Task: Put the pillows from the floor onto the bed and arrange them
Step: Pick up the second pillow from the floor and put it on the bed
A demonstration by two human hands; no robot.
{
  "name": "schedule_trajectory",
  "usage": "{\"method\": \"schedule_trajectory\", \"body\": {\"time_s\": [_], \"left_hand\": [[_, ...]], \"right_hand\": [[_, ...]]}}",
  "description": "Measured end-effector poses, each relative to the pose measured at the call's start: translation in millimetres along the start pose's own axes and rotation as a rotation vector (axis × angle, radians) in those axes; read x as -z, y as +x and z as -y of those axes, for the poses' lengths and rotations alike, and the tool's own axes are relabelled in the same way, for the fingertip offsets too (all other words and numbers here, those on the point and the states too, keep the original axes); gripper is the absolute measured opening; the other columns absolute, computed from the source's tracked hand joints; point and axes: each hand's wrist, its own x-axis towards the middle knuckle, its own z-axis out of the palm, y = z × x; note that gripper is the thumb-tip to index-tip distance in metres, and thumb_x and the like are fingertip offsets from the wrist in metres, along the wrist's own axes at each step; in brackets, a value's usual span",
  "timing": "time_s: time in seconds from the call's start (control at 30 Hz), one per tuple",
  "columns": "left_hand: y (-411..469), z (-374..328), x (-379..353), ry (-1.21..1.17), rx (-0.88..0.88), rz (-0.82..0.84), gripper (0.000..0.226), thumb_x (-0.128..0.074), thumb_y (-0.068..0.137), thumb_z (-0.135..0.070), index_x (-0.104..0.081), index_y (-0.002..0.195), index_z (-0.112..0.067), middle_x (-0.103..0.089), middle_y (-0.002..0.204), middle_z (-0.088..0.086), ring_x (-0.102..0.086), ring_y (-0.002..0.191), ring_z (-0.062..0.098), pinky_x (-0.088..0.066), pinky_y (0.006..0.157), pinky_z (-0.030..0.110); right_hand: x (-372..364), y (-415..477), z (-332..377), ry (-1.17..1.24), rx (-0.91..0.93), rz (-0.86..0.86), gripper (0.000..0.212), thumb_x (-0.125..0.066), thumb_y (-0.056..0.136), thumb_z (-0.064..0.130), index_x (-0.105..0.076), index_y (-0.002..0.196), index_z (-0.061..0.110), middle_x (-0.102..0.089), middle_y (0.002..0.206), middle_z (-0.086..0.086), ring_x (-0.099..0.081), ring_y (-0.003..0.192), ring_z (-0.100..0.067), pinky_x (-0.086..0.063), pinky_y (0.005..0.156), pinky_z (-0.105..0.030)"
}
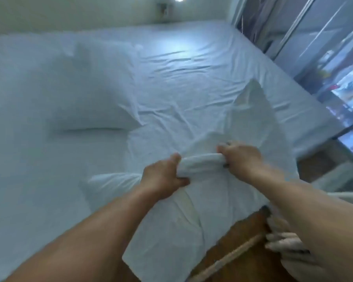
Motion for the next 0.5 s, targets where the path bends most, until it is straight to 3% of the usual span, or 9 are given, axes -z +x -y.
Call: {"method": "schedule_trajectory", "body": {"time_s": [0.1, 0.17, 0.33, 0.5], "left_hand": [[20.4, 35.5, 102.3, -0.106, 0.155, -0.093, 0.064, -0.068, 0.076, -0.052, -0.041, 0.129, -0.027, -0.053, 0.129, 0.008, -0.052, 0.117, 0.029, -0.044, 0.094, 0.04], [23.7, 65.8, 144.0, -0.092, 0.242, -0.068, 0.074, -0.068, 0.078, -0.049, -0.033, 0.139, -0.025, -0.046, 0.14, 0.008, -0.046, 0.125, 0.028, -0.039, 0.103, 0.044], [18.9, 138.4, 179.8, 0.008, 0.397, -0.001, 0.08, -0.066, 0.079, -0.049, -0.028, 0.144, -0.021, -0.04, 0.146, 0.009, -0.04, 0.13, 0.03, -0.036, 0.106, 0.046], [57.5, 226.2, 203.6, 0.033, 0.518, -0.02, 0.076, -0.06, 0.082, -0.049, -0.027, 0.145, -0.02, -0.034, 0.15, 0.007, -0.035, 0.135, 0.026, -0.033, 0.109, 0.041]], "right_hand": [[94.0, 68.8, 60.9, -0.001, -0.019, -0.121, 0.039, -0.062, 0.086, 0.032, -0.05, 0.123, 0.026, -0.052, 0.127, -0.01, -0.046, 0.118, -0.033, -0.037, 0.093, -0.044], [119.7, 96.2, 102.7, -0.004, 0.038, -0.111, 0.045, -0.06, 0.086, 0.034, -0.047, 0.128, 0.027, -0.049, 0.13, -0.009, -0.045, 0.12, -0.033, -0.038, 0.097, -0.049], [108.2, 138.1, 172.4, -0.026, 0.202, 0.038, 0.052, -0.063, 0.085, 0.041, -0.046, 0.131, 0.025, -0.049, 0.133, -0.008, -0.046, 0.122, -0.03, -0.039, 0.093, -0.041], [80.8, 231.4, 204.0, 0.0, 0.249, 0.163, 0.054, -0.059, 0.087, 0.045, -0.044, 0.135, 0.023, -0.047, 0.135, -0.008, -0.045, 0.123, -0.03, -0.039, 0.096, -0.042]]}}
